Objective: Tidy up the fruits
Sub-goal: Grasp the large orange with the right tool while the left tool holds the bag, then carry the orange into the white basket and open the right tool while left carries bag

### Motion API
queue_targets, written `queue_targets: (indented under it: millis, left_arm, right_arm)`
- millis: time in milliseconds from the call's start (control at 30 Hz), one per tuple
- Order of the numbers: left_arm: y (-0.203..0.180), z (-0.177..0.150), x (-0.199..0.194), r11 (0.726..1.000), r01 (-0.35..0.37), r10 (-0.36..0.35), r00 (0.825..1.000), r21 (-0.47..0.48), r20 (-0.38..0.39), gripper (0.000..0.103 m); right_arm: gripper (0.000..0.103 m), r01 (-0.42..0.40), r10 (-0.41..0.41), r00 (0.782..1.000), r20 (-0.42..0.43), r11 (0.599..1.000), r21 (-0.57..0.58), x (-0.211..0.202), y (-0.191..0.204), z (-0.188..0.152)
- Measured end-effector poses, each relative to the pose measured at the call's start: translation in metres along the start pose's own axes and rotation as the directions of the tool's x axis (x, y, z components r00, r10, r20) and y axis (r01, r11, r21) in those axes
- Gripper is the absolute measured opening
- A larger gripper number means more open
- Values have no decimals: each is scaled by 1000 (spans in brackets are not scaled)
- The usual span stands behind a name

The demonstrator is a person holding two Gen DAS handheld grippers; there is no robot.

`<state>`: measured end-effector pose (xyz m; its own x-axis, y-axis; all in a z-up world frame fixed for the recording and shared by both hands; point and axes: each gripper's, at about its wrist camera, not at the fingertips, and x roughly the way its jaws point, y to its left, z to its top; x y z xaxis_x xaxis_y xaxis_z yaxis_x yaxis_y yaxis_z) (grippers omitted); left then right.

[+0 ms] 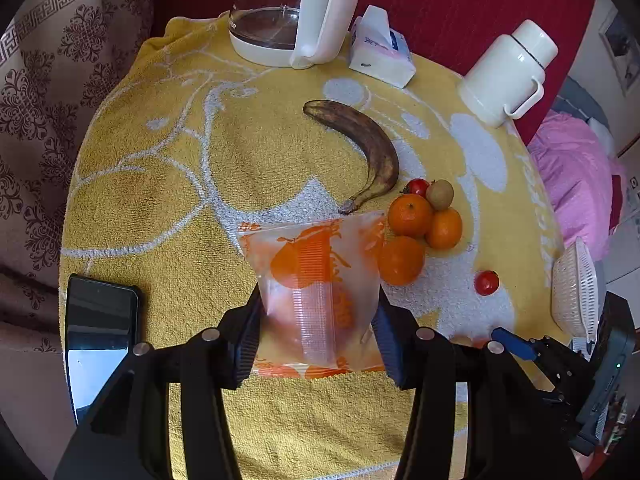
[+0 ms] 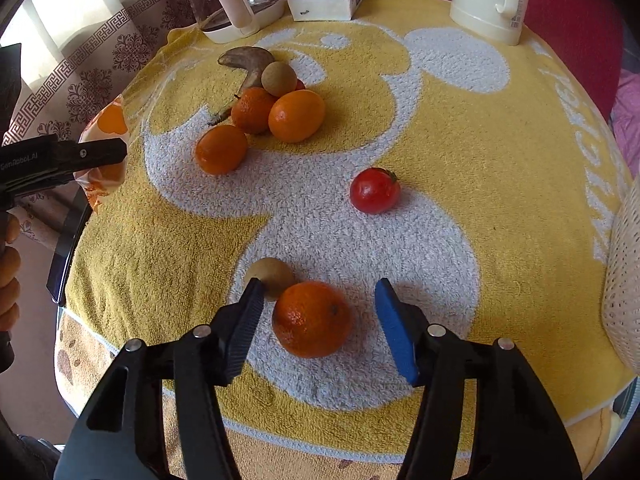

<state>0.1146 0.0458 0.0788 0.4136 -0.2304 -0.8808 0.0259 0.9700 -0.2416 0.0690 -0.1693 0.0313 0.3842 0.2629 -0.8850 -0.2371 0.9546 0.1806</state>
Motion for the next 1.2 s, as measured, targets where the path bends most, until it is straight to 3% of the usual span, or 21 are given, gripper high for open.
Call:
queue_targets:
  millis: [33, 300, 400, 500, 533, 600, 633, 833, 933, 967, 1033, 1067, 1200]
  left_arm:
    - [0, 0, 0, 1000, 5, -5, 1000, 0, 0, 51]
    - [-9, 0, -1, 1000, -22, 22, 1000, 21, 0, 51]
    - [-18, -2, -9, 999, -44, 44, 999, 9, 25, 51]
    - [-30, -6, -17, 997, -73, 74, 996, -19, 40, 51]
    - [-34, -8, -19, 997, -77, 78, 996, -30, 43, 51]
    - [-43, -11, -22, 995, -82, 84, 995, -61, 45, 51]
    - [-48, -12, -25, 994, -82, 85, 995, -74, 48, 51]
    - [-65, -27, -43, 987, -113, 122, 989, -111, 78, 51]
    - [-66, -35, -52, 985, -132, 143, 986, -115, 85, 51]
    - [-66, -37, -54, 983, -137, 148, 985, -118, 87, 51]
    - [-64, -42, -59, 981, -150, 162, 983, -125, 90, 51]
    - [-62, -43, -60, 979, -154, 167, 982, -130, 90, 51]
    - [-59, -47, -62, 975, -169, 182, 980, -142, 83, 51]
  right_arm:
    - [37, -1, 1, 1000, 1, 1000, -4, -1, 1, 1]
    - [35, -60, 59, 998, 11, 997, 43, -13, -10, -9]
    - [24, -97, 96, 995, 38, 995, 30, -25, -16, -10]
    - [25, -109, 107, 992, 61, 994, 22, -37, -26, -10]
    - [27, -121, 120, 991, 62, 993, 9, -38, -29, -10]
    - [48, -169, 170, 985, 37, 985, -21, -35, -32, -12]
    - [65, -187, 188, 982, 33, 982, -35, -33, -33, -13]
    - [67, -222, 223, 975, -4, 967, -121, -16, -25, -12]
    - [63, -210, 205, 978, -43, 963, -168, 1, -22, -11]
    - [51, -207, 198, 978, -62, 962, -179, 7, -21, -11]
    - [48, -199, 192, 980, -58, 961, -193, 8, -21, -11]
    - [40, -211, 203, 977, -60, 959, -191, 7, -21, -10]
    - [40, -239, 236, 971, -38, 955, -176, -12, -23, -10]
